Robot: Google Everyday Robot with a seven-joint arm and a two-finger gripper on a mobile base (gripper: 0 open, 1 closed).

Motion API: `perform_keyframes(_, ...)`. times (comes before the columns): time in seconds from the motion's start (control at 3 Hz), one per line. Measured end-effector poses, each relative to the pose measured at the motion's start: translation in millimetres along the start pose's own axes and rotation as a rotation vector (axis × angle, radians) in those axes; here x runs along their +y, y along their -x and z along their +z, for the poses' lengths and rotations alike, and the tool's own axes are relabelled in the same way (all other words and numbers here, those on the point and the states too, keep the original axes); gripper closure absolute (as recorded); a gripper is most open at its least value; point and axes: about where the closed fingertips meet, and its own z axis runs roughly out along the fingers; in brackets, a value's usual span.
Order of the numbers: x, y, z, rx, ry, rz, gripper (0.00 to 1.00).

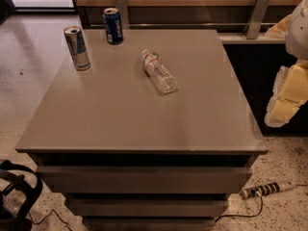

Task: Place water bottle upright

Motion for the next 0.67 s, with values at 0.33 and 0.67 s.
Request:
perform_keyframes(0.33, 0, 0, 0, 0.0, 0.0, 0.0, 0.0)
perform_keyframes(0.67, -16, 13, -6, -0.006, -0.017, -0.021, 0.0)
